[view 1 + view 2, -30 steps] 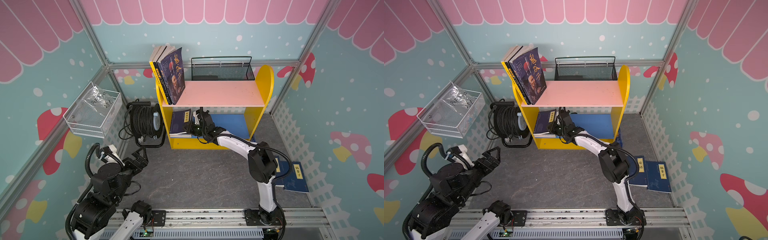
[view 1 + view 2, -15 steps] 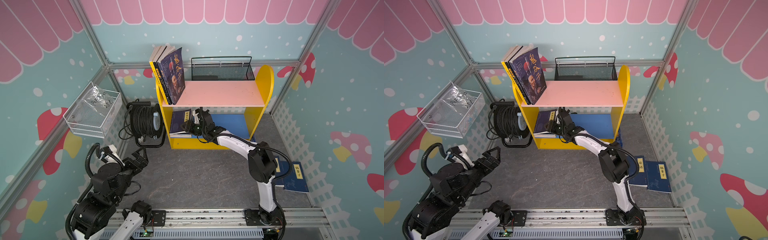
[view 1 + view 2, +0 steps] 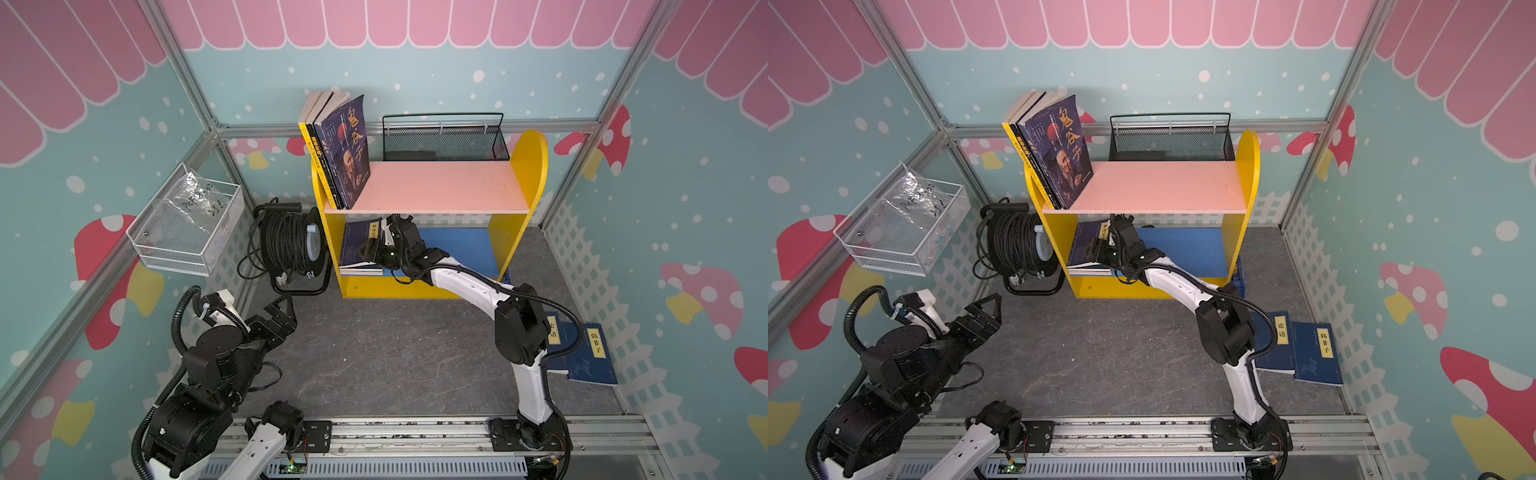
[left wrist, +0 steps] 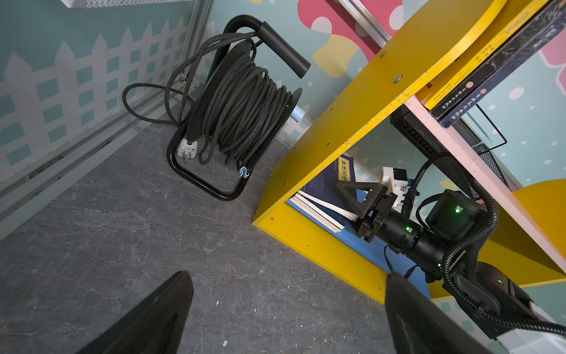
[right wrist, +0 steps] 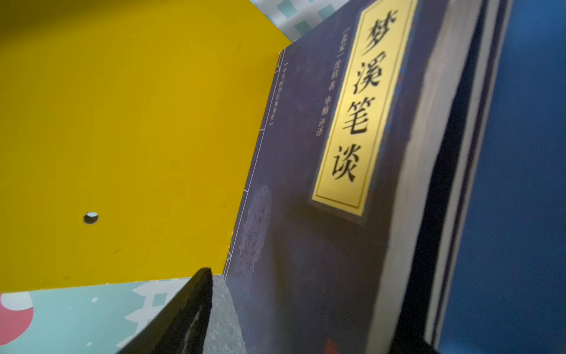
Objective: Stacking books/files
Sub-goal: Place the book on the bookshelf.
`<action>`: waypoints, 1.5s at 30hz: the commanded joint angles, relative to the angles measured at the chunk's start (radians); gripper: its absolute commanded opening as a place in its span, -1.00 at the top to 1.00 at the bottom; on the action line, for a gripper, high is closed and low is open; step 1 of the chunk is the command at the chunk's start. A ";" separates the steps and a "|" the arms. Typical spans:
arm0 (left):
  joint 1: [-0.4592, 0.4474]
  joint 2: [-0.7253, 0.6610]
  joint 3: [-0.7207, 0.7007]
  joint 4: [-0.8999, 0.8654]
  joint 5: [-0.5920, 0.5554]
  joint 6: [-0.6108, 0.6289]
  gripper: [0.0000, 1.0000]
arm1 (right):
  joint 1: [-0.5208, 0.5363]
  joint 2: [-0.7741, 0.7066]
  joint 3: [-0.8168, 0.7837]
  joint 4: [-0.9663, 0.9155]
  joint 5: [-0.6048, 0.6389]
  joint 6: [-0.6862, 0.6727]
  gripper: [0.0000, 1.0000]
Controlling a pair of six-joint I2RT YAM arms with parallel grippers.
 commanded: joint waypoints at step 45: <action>0.004 0.011 -0.015 0.027 0.055 -0.003 -0.99 | 0.058 -0.386 -0.407 -0.081 0.261 -0.082 -0.99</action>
